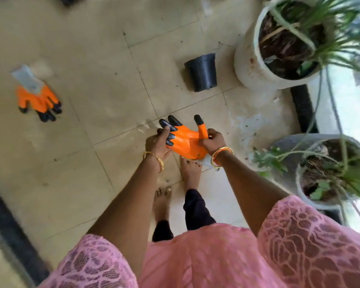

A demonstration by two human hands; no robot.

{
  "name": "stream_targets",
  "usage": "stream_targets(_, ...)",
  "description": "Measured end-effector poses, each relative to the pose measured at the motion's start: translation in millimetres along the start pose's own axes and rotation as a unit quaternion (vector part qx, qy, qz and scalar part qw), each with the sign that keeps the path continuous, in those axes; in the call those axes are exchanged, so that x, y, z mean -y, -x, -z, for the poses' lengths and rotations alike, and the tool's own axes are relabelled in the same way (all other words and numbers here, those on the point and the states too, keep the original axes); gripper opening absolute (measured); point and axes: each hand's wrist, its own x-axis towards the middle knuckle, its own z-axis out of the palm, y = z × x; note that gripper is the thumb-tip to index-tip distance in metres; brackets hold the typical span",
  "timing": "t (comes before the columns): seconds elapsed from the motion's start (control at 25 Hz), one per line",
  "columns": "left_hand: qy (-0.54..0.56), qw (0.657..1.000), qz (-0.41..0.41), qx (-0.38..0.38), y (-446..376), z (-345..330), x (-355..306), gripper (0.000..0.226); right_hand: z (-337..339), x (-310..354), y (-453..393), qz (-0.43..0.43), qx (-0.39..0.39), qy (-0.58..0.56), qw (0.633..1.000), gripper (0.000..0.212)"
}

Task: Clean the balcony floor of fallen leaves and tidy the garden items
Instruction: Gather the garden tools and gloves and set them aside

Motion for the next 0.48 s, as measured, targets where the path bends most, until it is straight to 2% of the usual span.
stream_targets(0.08, -0.032, 0.999, 0.004, 0.038, 45.1, 9.0, 1.1, 0.036, 12.2, -2.6, 46.2, -0.034, -0.013, -0.079, 0.996, 0.025)
stream_targets(0.2, -0.188, 0.972, 0.065, 0.126, 104.1, 21.0, 19.0, 0.025, 17.1, -17.8, 107.5, -0.089, -0.066, -0.217, 0.97, 0.02)
stream_targets(0.24, -0.241, 0.954, 0.084, 0.156, 122.9, 24.1, 29.4, 0.03, 16.7, -27.0, 128.0, -0.111, -0.083, -0.277, 0.951, 0.013)
stream_targets(0.28, -0.278, 0.939, 0.09, 0.183, 137.1, 26.2, 41.8, 0.029, 16.4, -35.5, 145.1, -0.133, -0.089, -0.326, 0.932, 0.016)
stream_targets(0.36, -0.343, 0.911, 0.087, 0.213, 163.0, 27.1, 70.0, 0.014, 15.4, -59.5, 173.2, -0.178, -0.089, -0.389, 0.9, 0.041)
stream_targets(0.44, -0.437, 0.867, 0.074, 0.228, 184.0, 26.0, 101.7, 0.008, 18.4, -90.7, 202.5, -0.203, -0.092, -0.466, 0.856, 0.051)
stream_targets(0.48, -0.475, 0.846, 0.063, 0.235, 191.0, 26.2, 117.2, 0.01, 21.0, -104.9, 217.5, -0.209, -0.097, -0.519, 0.823, 0.054)
